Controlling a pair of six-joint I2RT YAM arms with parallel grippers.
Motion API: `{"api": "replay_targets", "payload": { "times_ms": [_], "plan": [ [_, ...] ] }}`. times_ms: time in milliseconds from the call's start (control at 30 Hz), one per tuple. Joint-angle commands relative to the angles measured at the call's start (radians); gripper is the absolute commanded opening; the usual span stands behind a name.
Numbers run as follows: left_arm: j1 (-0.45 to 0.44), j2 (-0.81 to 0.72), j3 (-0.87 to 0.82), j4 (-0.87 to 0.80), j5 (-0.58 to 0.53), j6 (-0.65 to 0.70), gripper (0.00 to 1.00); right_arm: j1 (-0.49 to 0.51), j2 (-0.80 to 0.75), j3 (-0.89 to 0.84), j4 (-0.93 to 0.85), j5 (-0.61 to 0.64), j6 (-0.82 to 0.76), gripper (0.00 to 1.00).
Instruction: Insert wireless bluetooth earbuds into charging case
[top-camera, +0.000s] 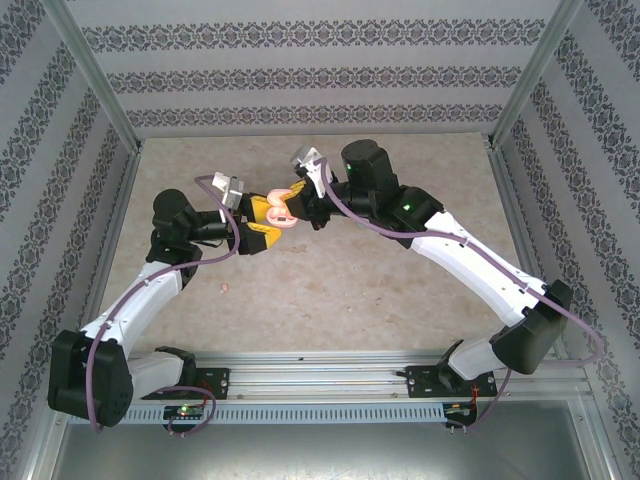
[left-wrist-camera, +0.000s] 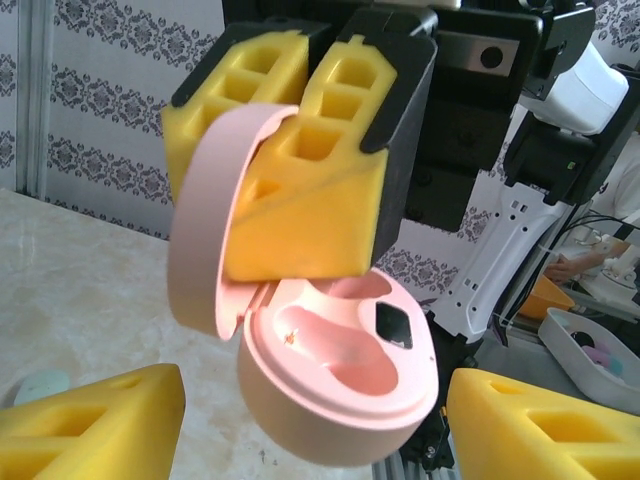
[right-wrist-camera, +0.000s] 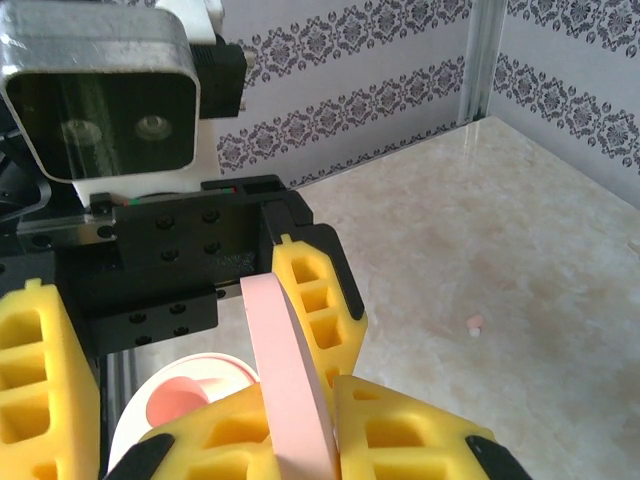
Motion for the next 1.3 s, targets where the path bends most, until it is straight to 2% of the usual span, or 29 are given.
{"api": "replay_targets", "payload": {
  "times_ms": [0, 267, 667, 833, 1033, 1267],
  "plan": [
    [0.008, -0.013, 0.016, 0.086, 0.024, -0.030, 0.69, 0.008, -0.007, -0.009, 0.026, 0.007, -0.015, 0.01],
    [0.007, -0.007, 0.018, 0.085, 0.028, -0.029, 0.61, 0.011, 0.004, 0.004, 0.031, -0.001, -0.016, 0.01],
    [0.005, -0.004, 0.012, 0.091, 0.035, -0.031, 0.63, 0.012, 0.028, 0.022, 0.025, -0.017, -0.008, 0.02],
    [0.006, 0.000, 0.012, 0.092, 0.043, -0.032, 0.55, 0.012, 0.033, 0.026, 0.028, -0.023, -0.002, 0.02],
    [0.005, 0.000, 0.011, 0.098, 0.047, -0.034, 0.36, 0.012, 0.039, 0.026, 0.032, -0.041, 0.011, 0.03],
    [0.007, -0.009, 0.005, 0.082, 0.041, -0.025, 0.24, 0.013, 0.046, 0.034, 0.025, -0.051, 0.027, 0.13]
  ]
}}
